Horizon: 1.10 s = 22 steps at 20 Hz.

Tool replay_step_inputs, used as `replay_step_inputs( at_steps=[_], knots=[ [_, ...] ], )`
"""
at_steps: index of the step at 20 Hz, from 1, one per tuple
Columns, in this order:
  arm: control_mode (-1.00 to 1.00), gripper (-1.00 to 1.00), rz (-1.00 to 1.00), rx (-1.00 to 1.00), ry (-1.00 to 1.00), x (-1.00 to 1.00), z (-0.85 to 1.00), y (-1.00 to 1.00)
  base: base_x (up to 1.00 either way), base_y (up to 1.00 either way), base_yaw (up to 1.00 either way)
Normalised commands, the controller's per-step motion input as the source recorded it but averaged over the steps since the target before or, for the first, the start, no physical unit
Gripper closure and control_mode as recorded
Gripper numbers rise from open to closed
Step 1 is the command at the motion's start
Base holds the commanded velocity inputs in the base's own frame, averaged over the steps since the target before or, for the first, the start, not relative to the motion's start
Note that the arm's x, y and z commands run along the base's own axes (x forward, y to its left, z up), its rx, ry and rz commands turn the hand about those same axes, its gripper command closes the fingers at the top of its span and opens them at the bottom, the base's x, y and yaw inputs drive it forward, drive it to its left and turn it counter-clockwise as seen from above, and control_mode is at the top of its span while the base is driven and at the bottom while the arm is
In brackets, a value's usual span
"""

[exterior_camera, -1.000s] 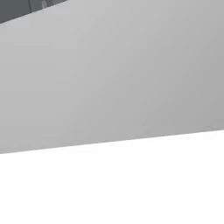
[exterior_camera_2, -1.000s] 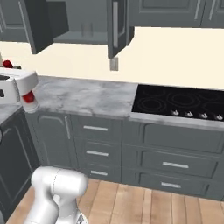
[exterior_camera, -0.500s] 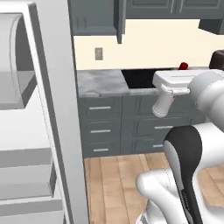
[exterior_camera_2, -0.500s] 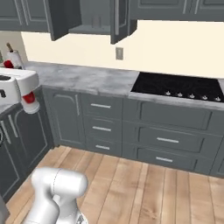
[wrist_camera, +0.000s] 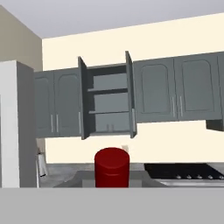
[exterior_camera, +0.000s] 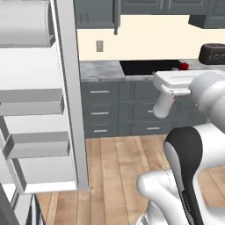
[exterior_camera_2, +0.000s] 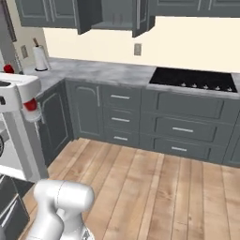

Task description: There is a bowl on the dining counter. Grab a lemon wedge from the fridge and place it in the bowl. Then get the liquor bottle and glass cup from the cabinet and place them next to the bowl.

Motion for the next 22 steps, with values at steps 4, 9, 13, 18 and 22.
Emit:
replay_step_inputs(
  at_steps=[4, 9, 13, 18, 22],
  knots=[
    [1.00, 1.00, 0.00, 0.00, 0.00, 0.00, 0.00, 0.00, -1.00, -0.34, 0.00],
    [1.00, 1.00, 0.00, 0.00, 0.00, 0.00, 0.00, 0.00, -1.00, -0.45, -0.02],
    [1.00, 1.00, 0.00, 0.00, 0.00, 0.00, 0.00, 0.00, -1.00, -0.27, -0.11],
    [1.00, 1.00, 0.00, 0.00, 0.00, 0.00, 0.00, 0.00, -1.00, -0.05, -0.28],
    [1.00, 1.00, 0.00, 0.00, 0.00, 0.00, 0.00, 0.00, -1.00, -0.02, -0.34]
  ],
)
